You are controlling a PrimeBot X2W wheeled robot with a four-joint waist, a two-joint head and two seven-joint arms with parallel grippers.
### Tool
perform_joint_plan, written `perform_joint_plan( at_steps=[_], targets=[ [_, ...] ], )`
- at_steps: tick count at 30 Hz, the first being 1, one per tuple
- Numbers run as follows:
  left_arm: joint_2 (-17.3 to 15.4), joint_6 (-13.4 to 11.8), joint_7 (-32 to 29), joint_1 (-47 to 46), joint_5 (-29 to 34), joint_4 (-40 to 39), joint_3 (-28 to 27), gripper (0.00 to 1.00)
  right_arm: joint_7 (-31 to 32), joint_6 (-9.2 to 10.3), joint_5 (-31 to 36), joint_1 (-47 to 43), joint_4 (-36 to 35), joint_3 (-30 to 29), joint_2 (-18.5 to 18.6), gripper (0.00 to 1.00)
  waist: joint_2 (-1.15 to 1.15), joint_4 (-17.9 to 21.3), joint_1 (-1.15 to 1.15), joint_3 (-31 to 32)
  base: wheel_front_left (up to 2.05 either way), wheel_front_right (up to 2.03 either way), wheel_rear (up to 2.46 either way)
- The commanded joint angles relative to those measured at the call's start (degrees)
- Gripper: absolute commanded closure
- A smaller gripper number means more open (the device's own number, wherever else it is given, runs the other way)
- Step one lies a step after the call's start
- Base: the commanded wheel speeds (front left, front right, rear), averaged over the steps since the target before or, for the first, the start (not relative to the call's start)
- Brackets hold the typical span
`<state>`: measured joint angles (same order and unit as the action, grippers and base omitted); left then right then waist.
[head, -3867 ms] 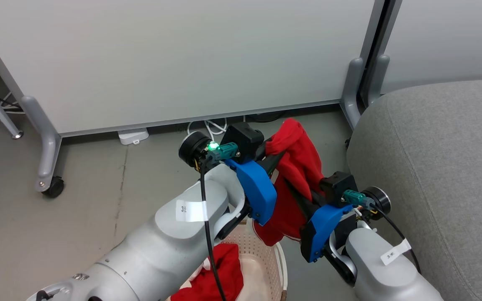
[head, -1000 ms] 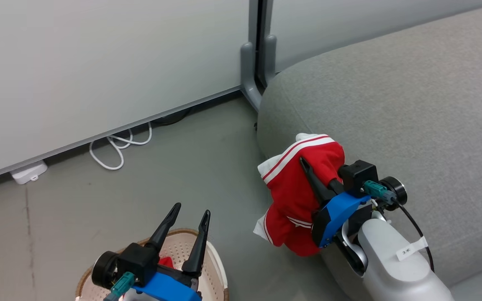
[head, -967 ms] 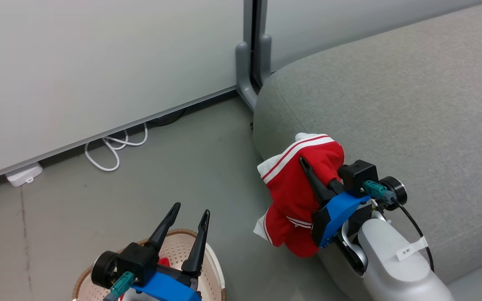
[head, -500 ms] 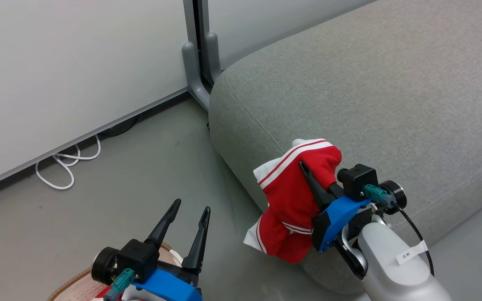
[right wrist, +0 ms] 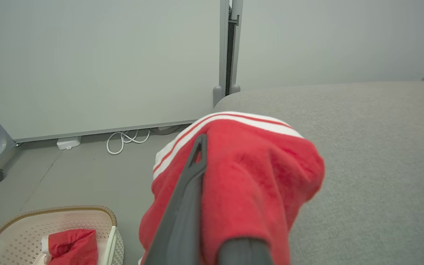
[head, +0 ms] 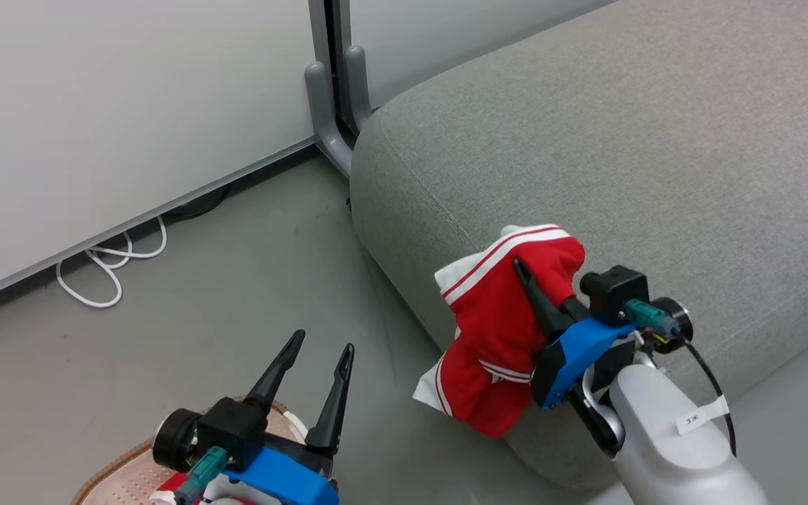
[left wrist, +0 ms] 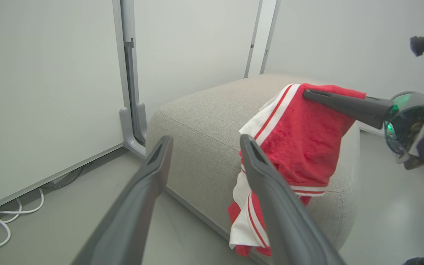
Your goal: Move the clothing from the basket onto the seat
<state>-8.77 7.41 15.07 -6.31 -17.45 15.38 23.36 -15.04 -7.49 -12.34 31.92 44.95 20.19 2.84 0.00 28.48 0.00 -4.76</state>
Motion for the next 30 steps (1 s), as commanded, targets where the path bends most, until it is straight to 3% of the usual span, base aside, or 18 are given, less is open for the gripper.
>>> perform_joint_plan(
  at_steps=[1,5,9,23,30],
  targets=[
    [-0.61,0.12,0.16,-1.29,0.34,-0.26,0.13,0.0,-0.21,-0.01,-0.4,1.74,-0.6,-1.13,0.09,1.0,0.0,-0.47,0.0,-1.0,0.0,0.0,0.0],
    [-1.55,0.12,0.16,-2.45,0.86,-0.91,0.22,0.0,-0.04,-0.01,-0.21,5.43,-0.45,-4.4,0.41,1.0,0.0,-1.25,0.0,-3.53,0.0,0.0,0.0],
    [-2.95,0.12,0.16,-4.32,1.54,-2.08,0.64,0.0,0.79,-0.01,-0.21,11.2,-1.06,-8.32,3.02,1.0,0.0,-2.55,0.0,-7.5,0.0,0.0,0.0],
    [-8.54,0.12,0.16,-13.83,3.24,-7.04,2.36,0.0,4.67,-0.01,4.5,25.69,-7.89,-26.56,16.95,1.0,0.0,-8.87,0.0,-24.19,0.0,0.0,0.0],
    [-10.47,0.12,0.16,-16.56,4.22,-9.54,3.29,0.0,4.05,-0.01,5.9,26.65,-8.94,-33.06,18.93,1.0,0.0,-10.55,0.0,-29.67,0.0,0.0,0.0]
  ],
)
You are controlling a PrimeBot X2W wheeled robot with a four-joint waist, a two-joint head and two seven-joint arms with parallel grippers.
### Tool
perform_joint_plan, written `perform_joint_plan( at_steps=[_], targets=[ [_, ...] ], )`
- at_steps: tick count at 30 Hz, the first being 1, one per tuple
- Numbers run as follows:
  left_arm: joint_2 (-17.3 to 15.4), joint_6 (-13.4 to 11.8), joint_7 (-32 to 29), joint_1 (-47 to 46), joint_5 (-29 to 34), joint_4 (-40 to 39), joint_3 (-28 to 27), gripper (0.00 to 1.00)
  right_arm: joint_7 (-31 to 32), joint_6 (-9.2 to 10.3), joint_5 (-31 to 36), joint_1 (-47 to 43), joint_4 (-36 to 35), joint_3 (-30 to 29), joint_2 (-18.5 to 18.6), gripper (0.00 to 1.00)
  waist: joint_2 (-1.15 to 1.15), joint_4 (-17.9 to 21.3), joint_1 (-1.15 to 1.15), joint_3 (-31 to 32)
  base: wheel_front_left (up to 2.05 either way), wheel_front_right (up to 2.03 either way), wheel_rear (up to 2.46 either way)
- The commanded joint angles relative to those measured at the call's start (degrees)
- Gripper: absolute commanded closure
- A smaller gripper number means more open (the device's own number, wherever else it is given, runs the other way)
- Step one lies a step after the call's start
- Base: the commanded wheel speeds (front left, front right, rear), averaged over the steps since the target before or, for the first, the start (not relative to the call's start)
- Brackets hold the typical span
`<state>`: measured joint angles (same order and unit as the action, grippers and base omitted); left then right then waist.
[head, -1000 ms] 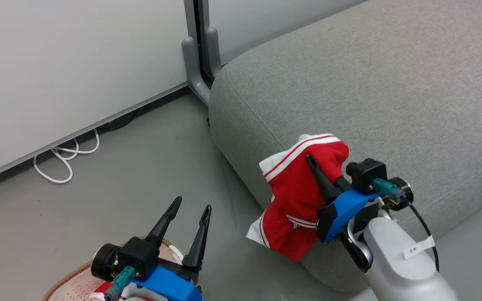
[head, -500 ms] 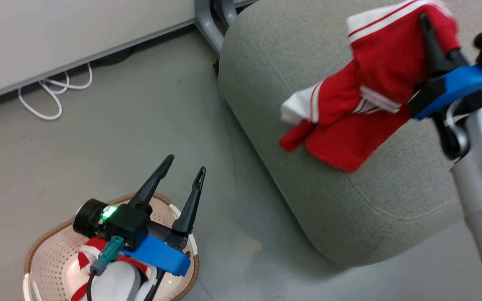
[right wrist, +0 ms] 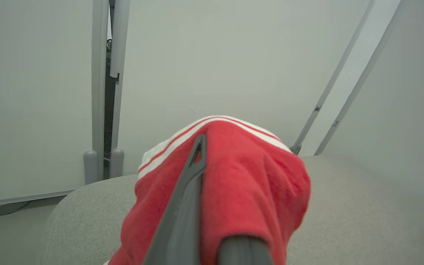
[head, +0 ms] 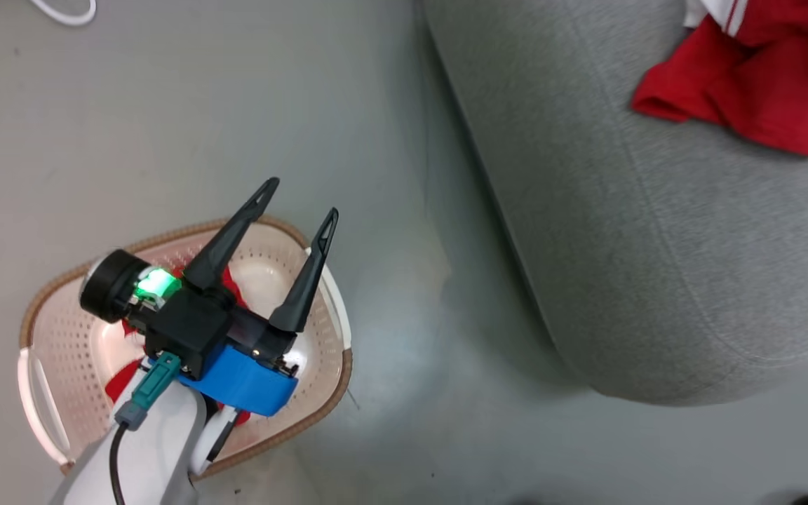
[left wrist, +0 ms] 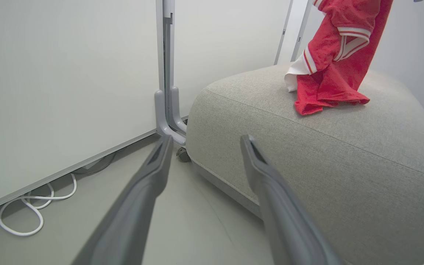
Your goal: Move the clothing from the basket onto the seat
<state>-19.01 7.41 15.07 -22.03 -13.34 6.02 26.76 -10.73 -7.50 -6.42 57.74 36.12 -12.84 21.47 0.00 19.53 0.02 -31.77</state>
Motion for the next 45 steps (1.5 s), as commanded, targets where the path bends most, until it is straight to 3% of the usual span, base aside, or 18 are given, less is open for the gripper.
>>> perform_joint_plan(
  at_steps=[1,12,22,23,25,36,45],
  targets=[
    [-0.58,0.12,0.16,-1.18,0.3,-0.77,0.06,0.0,-0.34,0.01,0.18,0.71,0.25,-0.8,0.41,1.0,0.0,-1.75,-0.02,-3.71,0.0,0.0,0.0],
    [-4.16,0.12,0.16,-2.56,1.66,-3.91,-0.23,0.0,-2.71,0.01,1.8,0.44,11.65,-3.63,-2.63,1.0,0.0,-1.55,-0.02,-9.56,0.0,0.0,0.0],
    [-4.16,-0.07,0.16,-2.44,1.86,-3.68,-0.89,0.0,-4.37,0.01,3.49,1.41,16.05,-4.73,-3.17,1.0,0.0,-1.24,-0.02,-9.64,0.0,0.0,0.0],
    [-4.06,-0.07,0.16,-2.48,1.86,-3.62,-0.87,0.0,-4.44,0.01,3.88,1.36,16.18,-4.32,-3.05,0.95,0.0,-1.24,-0.02,-9.53,0.0,0.0,0.0],
    [-3.86,-0.06,0.16,-2.57,1.85,-3.49,-0.88,0.0,-4.46,0.01,4.55,1.35,16.37,-4.04,-2.69,0.0,0.0,-1.22,-0.02,-9.28,0.0,0.0,0.0],
    [-2.57,-0.07,0.16,-1.77,1.46,-2.95,-1.44,0.0,-4.48,0.01,6.29,-1.86,13.94,-4.98,-3.9,0.0,0.0,-1.72,-0.02,-6.95,0.0,0.0,0.0],
    [1.53,-0.01,0.16,0.78,0.23,-0.85,-3.02,0.0,-4.5,0.01,8.22,-11.02,9.32,-4.98,-4.99,0.0,0.0,-3.62,-0.02,0.45,0.0,0.0,0.0]
  ],
)
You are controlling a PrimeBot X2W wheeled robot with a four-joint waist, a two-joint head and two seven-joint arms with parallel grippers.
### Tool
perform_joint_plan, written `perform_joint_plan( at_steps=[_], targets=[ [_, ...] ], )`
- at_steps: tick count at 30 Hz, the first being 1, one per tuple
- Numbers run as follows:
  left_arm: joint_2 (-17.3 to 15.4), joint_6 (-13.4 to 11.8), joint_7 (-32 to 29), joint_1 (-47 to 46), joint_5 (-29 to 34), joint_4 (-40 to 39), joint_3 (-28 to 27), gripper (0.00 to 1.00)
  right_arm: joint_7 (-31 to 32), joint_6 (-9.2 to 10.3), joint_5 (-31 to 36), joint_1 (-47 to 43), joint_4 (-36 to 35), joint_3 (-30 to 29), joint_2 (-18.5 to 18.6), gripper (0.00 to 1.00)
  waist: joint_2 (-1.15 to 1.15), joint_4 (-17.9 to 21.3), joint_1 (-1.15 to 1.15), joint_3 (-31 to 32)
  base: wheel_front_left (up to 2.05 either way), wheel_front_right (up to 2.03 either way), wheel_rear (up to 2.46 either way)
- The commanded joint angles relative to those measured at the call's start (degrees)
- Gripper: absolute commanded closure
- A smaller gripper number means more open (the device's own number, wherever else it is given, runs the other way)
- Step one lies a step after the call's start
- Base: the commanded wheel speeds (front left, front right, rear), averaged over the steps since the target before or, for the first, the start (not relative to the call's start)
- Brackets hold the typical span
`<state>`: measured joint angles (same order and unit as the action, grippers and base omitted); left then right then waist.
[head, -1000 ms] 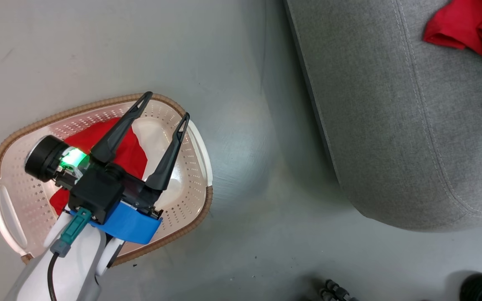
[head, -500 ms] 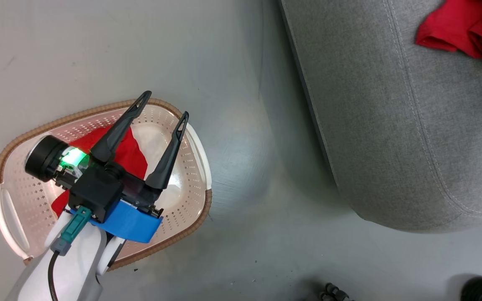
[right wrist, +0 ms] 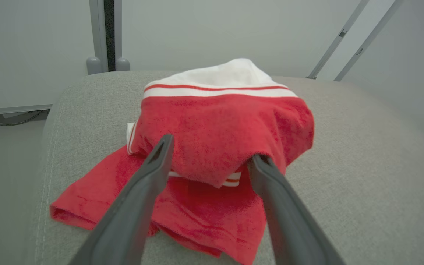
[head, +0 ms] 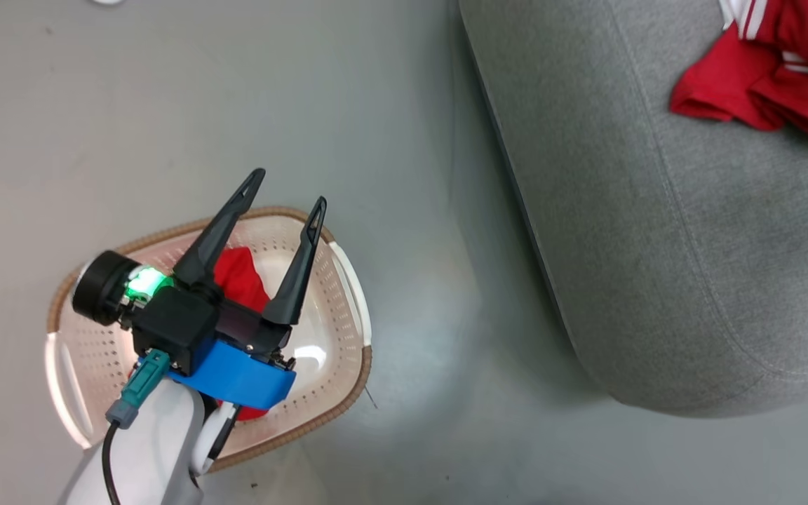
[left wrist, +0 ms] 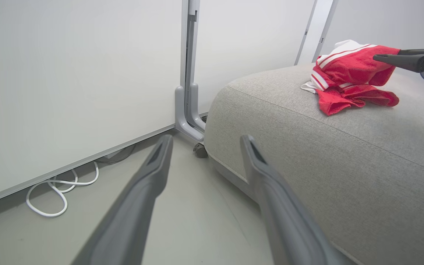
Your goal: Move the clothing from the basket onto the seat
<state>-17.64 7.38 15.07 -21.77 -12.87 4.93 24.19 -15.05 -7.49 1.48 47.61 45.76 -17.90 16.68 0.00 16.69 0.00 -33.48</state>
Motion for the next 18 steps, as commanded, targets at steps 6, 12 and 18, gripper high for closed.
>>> perform_joint_plan(
  at_steps=[6,12,18],
  targets=[
    [3.33,0.08,0.16,4.03,-1.26,2.72,-2.39,0.0,-0.19,-0.01,0.84,-8.91,-5.59,1.28,-1.56,0.0,0.0,-2.44,0.0,9.67,0.0,0.0,0.0],
    [6.51,0.13,0.16,7.97,-2.76,6.08,-4.68,0.0,-0.18,-0.01,0.71,-18.94,-14.42,2.14,-4.12,0.0,0.0,-4.76,0.0,17.1,0.0,0.0,0.0],
    [8.47,0.15,0.15,11.69,-3.75,8.67,-6.75,0.0,0.37,0.0,1.0,-27.29,-21.41,4.8,-6.98,0.0,0.0,-7.06,0.0,23.27,0.0,0.0,0.0]
  ],
)
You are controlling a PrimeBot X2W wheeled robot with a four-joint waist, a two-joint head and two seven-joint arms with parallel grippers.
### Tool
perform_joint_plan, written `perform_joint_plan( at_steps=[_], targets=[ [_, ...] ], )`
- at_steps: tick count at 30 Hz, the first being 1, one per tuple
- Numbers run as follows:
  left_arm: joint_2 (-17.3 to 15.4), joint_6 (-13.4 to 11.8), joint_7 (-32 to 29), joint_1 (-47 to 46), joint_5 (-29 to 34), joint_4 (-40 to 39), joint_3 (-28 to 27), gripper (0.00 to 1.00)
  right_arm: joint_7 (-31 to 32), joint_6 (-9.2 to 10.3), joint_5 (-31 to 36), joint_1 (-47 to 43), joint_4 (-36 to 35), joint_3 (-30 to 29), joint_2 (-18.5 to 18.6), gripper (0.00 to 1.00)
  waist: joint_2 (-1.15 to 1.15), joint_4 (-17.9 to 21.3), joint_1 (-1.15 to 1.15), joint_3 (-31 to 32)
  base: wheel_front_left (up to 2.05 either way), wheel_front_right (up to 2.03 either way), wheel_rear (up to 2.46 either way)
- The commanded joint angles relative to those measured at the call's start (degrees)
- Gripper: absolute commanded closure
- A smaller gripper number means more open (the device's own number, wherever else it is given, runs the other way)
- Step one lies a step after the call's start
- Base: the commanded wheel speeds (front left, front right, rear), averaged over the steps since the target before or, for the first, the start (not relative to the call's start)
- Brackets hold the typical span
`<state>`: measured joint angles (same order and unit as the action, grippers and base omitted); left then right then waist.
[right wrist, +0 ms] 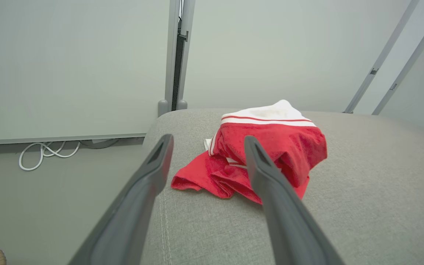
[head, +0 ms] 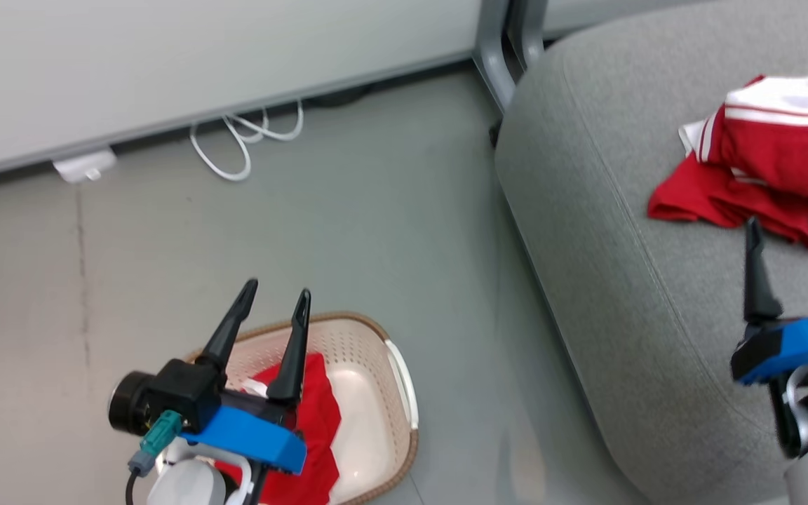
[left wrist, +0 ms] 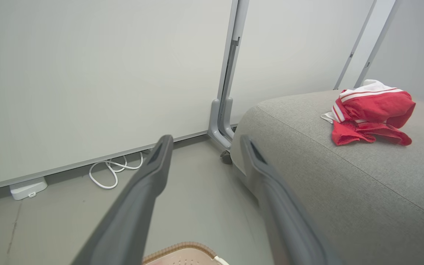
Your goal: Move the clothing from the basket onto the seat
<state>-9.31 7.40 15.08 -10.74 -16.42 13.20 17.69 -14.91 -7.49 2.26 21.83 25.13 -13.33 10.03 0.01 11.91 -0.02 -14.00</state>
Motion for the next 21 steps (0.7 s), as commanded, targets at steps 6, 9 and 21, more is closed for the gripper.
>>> perform_joint_plan(
  at_steps=[6,9,21],
  targets=[
    [1.85,0.13,0.14,2.98,-0.06,3.46,-2.24,0.0,2.91,-0.01,-0.53,-8.98,-7.41,2.88,-2.2,0.0,-0.01,-5.83,0.02,8.44,0.0,0.0,0.0],
    [2.56,0.13,0.14,3.6,0.03,4.73,-3.32,0.0,4.24,-0.01,-0.84,-12.24,-10.83,3.52,-3.1,0.0,-0.01,-7.56,0.02,9.85,0.0,0.0,0.0],
    [3.48,0.13,0.14,5.31,0.41,7.48,-9.33,0.0,5.4,-0.01,1.28,-19.58,-17.92,4.16,-6.1,0.0,-0.01,-13.25,0.02,13.23,0.0,0.0,0.0]
  ],
)
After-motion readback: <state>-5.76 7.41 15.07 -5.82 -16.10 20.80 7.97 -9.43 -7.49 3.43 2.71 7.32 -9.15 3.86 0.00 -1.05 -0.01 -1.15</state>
